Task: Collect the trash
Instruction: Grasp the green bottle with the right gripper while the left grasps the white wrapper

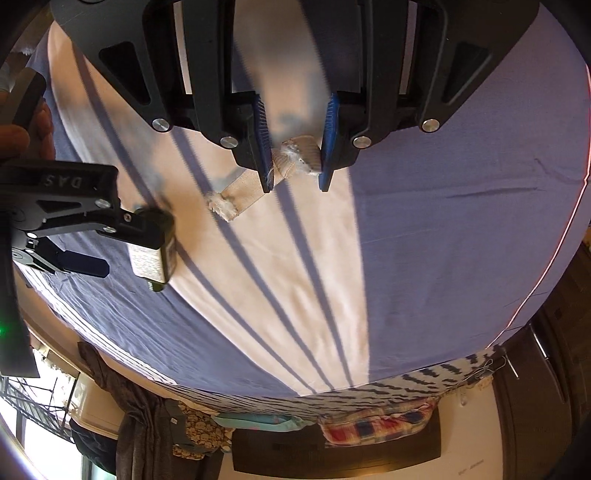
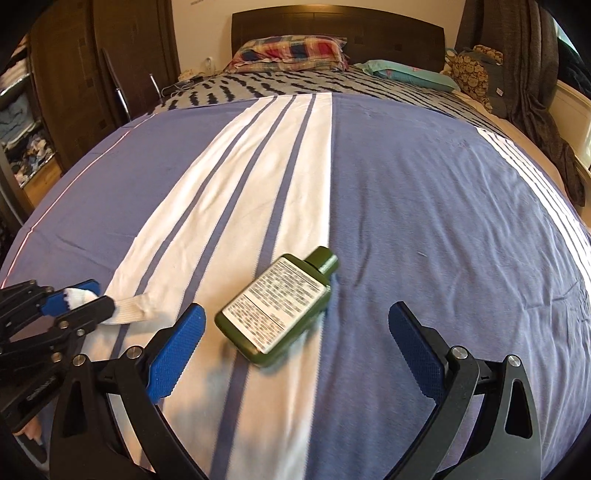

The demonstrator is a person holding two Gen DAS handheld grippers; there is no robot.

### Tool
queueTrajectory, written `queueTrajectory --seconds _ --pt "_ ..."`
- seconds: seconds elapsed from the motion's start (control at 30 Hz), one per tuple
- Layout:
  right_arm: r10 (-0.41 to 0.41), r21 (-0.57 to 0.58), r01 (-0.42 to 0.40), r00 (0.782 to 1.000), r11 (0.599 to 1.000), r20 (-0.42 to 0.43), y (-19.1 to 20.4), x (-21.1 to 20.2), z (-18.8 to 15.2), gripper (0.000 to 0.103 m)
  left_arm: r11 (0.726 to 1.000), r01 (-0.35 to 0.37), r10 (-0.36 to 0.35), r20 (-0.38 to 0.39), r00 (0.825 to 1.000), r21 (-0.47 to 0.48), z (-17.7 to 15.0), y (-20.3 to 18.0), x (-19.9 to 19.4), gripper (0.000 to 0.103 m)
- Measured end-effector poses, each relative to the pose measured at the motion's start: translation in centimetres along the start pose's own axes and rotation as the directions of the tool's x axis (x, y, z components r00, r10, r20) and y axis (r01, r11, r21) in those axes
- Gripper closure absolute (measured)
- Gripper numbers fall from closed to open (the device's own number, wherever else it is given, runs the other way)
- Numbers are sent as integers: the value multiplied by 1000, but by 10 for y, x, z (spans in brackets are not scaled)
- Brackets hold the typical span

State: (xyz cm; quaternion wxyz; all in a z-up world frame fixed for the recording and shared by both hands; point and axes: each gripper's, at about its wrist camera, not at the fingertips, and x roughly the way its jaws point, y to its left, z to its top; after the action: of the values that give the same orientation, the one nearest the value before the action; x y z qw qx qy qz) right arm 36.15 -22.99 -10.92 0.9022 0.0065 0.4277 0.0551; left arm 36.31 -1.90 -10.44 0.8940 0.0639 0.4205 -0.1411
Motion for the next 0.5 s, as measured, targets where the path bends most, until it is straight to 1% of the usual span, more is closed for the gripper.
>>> queueTrajectory --seconds 0.2,0.23,0.3,0.37,0.4,0.43,0.47,0.5 --pt "21 20 -21 999 1000 -40 15 19 3 5 1000 -3 3 -3 1000 -22 -5 15 -4 80" --pt "23 14 -23 999 1000 -42 18 21 4 6 1000 -3 3 -4 1000 -23 -6 16 -4 80" --pt "7 -8 -7 999 1000 -46 25 24 5 13 1000 -2 2 -3 1000 -25 -8 18 -6 80" --pt "-2 -21 1 999 1000 -49 29 26 6 29 1000 0 0 -3 1000 -31 -10 20 -9 80" --pt "-8 -29 7 999 1000 -49 30 27 7 34 999 1 -1 -3 1000 -33 -10 20 -9 80" --pt "-20 -38 19 999 999 -47 30 26 7 47 999 3 -3 -3 1000 -34 -12 20 -11 80" --pt "-36 -50 34 998 998 -43 30 24 6 58 999 3 -3 -2 1000 -32 -13 19 -14 80" --pt "-33 -56 31 999 998 -43 30 23 6 58 1000 4 -4 0 1000 -27 -15 18 -17 80"
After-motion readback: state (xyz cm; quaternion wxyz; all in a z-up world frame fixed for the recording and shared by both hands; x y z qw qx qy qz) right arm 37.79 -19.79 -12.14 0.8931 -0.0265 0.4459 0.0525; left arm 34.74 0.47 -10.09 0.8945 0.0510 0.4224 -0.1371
